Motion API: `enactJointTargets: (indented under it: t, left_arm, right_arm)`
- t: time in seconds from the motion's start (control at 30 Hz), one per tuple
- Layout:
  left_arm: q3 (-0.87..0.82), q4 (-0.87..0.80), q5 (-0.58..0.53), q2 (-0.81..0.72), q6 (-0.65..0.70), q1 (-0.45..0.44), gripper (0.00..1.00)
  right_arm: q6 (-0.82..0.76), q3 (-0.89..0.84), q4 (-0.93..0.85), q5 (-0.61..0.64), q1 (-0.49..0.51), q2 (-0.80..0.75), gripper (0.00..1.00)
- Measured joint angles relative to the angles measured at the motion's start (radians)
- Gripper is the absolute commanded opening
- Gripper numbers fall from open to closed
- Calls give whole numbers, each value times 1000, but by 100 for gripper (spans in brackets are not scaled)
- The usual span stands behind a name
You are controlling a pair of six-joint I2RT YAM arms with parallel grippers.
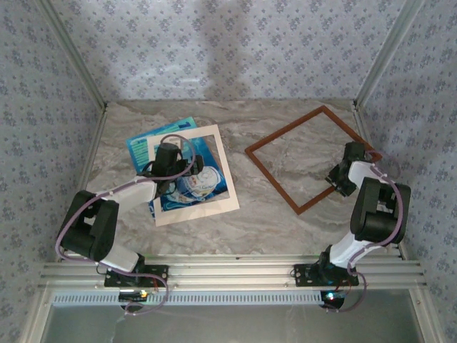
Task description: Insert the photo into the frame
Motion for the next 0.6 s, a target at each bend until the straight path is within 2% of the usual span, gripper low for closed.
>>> enactJointTargets:
  t: [0.13,0.4,0.6]
  left_arm:
    - [0,-17,-4,0,0,0,99]
    - [0,-38,-27,-11,0,0,98]
    - [0,-42,-43,-21,0,0,98]
  right_arm:
    - [0,15,11,0,9,34,41]
    - [-5,39,-1,15,25,49,18]
    - [-61,54,-13,18,29,45,16]
